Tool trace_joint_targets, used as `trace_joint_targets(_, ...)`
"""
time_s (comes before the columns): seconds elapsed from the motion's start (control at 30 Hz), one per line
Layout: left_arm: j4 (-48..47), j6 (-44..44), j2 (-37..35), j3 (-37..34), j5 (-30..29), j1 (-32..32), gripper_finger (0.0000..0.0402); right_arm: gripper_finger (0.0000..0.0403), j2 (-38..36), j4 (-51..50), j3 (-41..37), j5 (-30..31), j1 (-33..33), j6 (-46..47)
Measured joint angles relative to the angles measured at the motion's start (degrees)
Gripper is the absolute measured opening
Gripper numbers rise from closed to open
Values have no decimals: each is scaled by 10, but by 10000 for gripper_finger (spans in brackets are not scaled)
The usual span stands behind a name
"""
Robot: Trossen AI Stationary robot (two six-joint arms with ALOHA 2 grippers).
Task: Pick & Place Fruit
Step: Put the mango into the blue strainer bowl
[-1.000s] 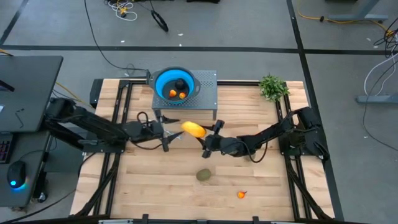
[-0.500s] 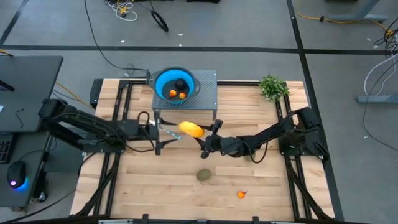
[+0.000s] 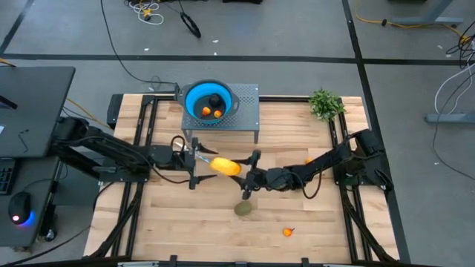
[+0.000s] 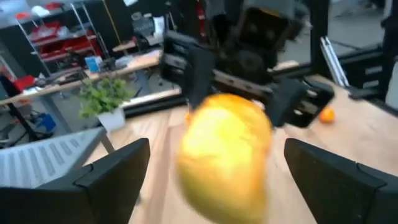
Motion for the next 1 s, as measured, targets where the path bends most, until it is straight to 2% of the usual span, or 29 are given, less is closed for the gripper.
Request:
trace_joint_targets(0.1, 0, 8, 20, 0, -2, 1, 392, 263, 0, 1, 0, 7, -5, -4)
trace_joint_targets(0.23, 21, 19, 43, 0, -28, 9, 394, 263, 0, -3, 0, -29, -8, 2)
trace_joint_targets(0.43, 33, 0, 64, 6, 15, 20, 394, 263, 0, -11, 0, -42, -9, 8)
trace_joint_targets(0.7, 68, 7, 98, 7, 16, 20, 394, 263, 0, -15, 0, -46, -11, 16)
trace_joint_targets(1.0, 81, 17, 99, 7, 15, 20, 382, 263, 0, -17, 0, -44, -12, 16)
